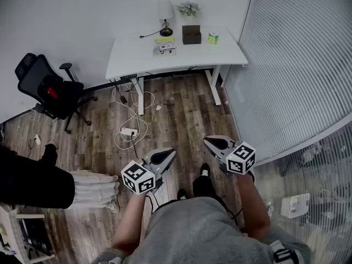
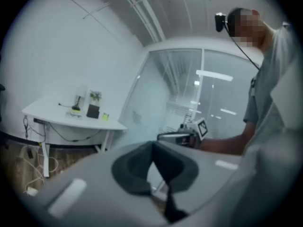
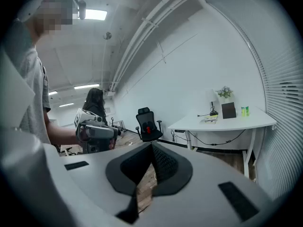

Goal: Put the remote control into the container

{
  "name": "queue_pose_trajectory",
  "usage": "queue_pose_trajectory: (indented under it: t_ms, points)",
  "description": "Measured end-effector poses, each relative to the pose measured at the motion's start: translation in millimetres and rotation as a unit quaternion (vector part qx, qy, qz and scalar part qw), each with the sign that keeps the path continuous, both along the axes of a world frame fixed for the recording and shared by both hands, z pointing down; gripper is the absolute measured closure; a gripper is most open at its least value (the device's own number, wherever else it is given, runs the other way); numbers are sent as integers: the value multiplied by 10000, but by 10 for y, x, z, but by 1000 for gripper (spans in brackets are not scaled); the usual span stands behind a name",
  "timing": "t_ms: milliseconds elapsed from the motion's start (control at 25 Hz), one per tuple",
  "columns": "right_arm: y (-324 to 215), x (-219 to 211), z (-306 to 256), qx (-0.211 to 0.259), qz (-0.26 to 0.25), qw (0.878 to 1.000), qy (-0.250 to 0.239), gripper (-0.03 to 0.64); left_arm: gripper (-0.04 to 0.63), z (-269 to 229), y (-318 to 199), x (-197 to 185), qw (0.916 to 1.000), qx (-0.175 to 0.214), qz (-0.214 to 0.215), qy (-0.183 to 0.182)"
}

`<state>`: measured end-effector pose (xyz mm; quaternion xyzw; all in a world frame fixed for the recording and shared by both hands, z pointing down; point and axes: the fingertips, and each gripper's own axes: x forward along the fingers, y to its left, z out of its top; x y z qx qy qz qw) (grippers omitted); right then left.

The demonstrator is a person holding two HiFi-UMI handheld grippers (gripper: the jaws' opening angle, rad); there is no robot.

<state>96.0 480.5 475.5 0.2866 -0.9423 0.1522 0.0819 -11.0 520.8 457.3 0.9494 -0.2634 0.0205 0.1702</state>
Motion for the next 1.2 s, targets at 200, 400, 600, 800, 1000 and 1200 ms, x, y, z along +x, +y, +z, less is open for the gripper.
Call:
queue_pose_trajectory:
  t_ms: [200,400,600,800,1000,1200]
  points:
    - [16,26,-3,-1,-18,10000,9,600,600,15,6,38,10000,-36,-9,17]
    - [-7,28,0,-28,-8,10000,23,600,600,-8,-39,35,10000,-30,12,27]
    - [-30,54,9,-42,44,10000,-41,600,600,40,-54,58,10000,-67,37,5]
    - [-37,69,-66,-58,27,9990,-445,600,600,94,-75,77,9999,-167,44,-4]
    - [-72,82,5,-213,-207,9979,-584,600,601,170,-169,144,9996,-284,32,-21]
    - [-206,123,111,-333,-326,9972,-586,600,601,153,-395,254,9996,-285,18,-36]
